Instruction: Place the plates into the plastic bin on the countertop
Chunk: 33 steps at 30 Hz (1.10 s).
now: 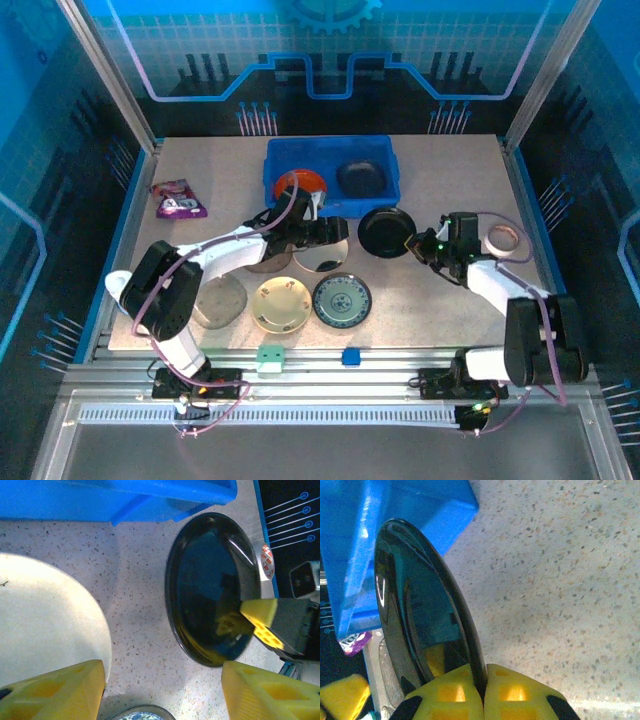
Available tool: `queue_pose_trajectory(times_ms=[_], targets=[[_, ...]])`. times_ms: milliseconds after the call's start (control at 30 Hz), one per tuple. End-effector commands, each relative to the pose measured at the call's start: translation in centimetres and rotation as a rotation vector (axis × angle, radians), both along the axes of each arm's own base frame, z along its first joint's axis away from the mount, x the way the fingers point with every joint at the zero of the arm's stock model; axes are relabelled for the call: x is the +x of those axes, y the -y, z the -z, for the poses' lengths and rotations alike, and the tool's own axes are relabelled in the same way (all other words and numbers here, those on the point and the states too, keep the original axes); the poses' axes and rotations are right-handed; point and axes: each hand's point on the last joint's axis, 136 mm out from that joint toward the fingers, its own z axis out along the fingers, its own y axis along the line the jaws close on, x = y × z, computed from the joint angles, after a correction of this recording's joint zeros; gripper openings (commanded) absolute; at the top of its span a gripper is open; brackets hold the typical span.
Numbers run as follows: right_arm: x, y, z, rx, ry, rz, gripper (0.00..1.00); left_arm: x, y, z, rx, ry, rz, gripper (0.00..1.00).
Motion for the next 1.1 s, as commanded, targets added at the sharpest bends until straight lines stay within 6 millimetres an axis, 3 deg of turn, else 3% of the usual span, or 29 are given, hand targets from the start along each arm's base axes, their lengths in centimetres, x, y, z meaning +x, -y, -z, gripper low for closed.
queue_pose_trajectory(times_ms=[0,133,400,533,600,633,700,867,967,1033,1067], targets=[[-2.0,-1.5,-0.8,-0.009,-0.028,-0.085,0.0,1.0,0.7,-1.4,-0.034,0.049,0.028,0.65],[-2.3,-3.3,-2.8,-0.002,0.011,-0.155,0.0,1.4,1.2,-2.1,-0.064,0.064,0.034,0.65],[-1.7,-6.9,-5.6,0.038,0.119,-0.246,0.0,1.6,1.3,-1.1,-0.069,0.037,0.03,0.63],[-1.3,-7.9,-6.1,0.059,0.138,-0.259,0.0,1.9,1.1,-1.6,-0.094,0.033,0.019,0.46],[-1.1,-8.1,-6.3,0.057,0.149,-0.263,0.0,2.1,1.1,-1.9,-0.11,0.029,0.016,0.33],[-1.0,-8.2,-6.4,0.057,0.157,-0.263,0.0,2.2,1.0,-2.0,-0.117,0.022,0.014,0.25],[-0.7,-8.3,-6.6,0.062,0.171,-0.264,0.04,2.2,0.9,-2.2,-0.143,0.008,0.013,0.0],[-0.3,-8.2,-6.9,0.039,0.185,-0.263,0.28,1.5,0.5,-3.1,-0.234,-0.018,0.018,0.0],[0.4,-8.2,-7.2,0.023,0.201,-0.256,0.26,0.8,0.3,-3.6,-0.268,-0.017,0.023,0.0],[0.9,-8.3,-7.3,0.027,0.207,-0.253,0.15,0.4,0.1,-3.8,-0.275,-0.009,0.02,0.0],[1.2,-8.4,-7.2,0.026,0.201,-0.25,0.04,0.3,-0.1,-3.9,-0.272,-0.005,0.018,0.0]])
